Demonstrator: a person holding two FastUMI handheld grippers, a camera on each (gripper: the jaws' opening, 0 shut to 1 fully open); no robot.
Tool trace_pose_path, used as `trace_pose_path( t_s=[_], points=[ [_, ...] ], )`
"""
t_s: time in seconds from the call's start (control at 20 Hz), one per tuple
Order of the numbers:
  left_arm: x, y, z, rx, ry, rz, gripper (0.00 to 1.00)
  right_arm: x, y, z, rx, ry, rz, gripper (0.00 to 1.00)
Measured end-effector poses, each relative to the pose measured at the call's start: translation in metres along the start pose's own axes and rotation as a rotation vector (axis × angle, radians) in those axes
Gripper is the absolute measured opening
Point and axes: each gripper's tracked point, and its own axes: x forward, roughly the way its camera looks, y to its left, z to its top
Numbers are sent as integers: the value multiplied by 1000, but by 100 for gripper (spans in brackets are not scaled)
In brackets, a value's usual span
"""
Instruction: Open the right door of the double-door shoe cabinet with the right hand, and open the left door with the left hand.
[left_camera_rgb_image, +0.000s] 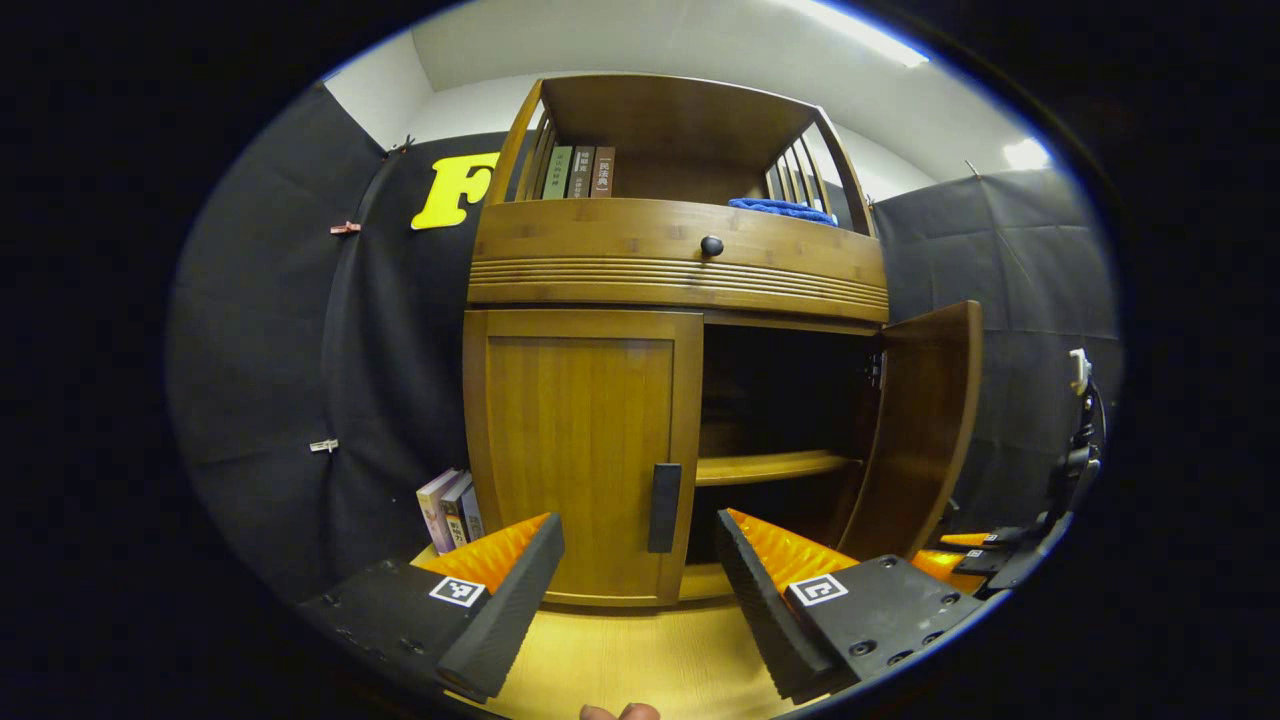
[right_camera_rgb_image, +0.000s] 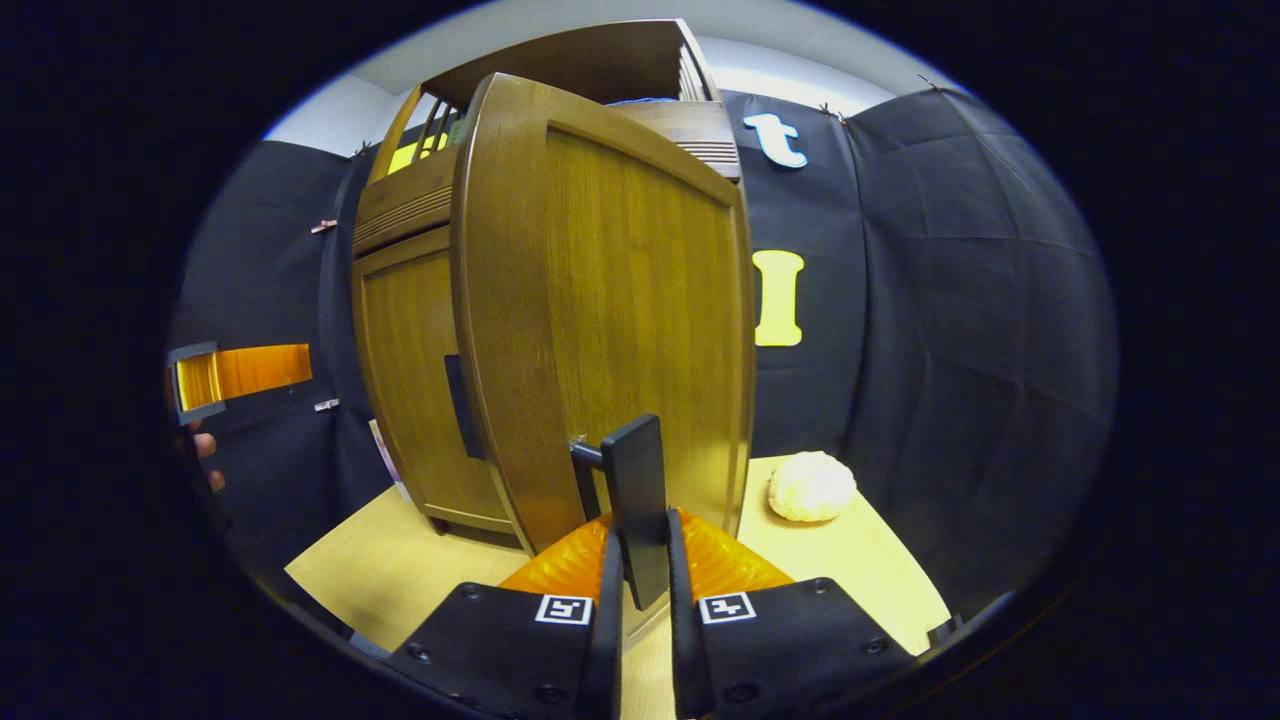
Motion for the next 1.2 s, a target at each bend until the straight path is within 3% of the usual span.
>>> trace_pose_path(
  t_s=[0.4,1.0,1.1,1.15,1.2],
  points=[
    [5,-20,-2,-3,11,12,94,1,-14,8,-65,-22,22,23],
    [22,-45,-7,4,25,20,94,-5,-21,5,15,0,20,24],
    [28,-49,-9,1,29,21,94,-5,-22,6,20,0,20,17],
    [31,-51,-9,0,31,20,95,-5,-24,8,11,-8,15,22],
    [34,-53,-9,0,31,21,94,-8,-26,7,22,7,16,21]
  ],
)
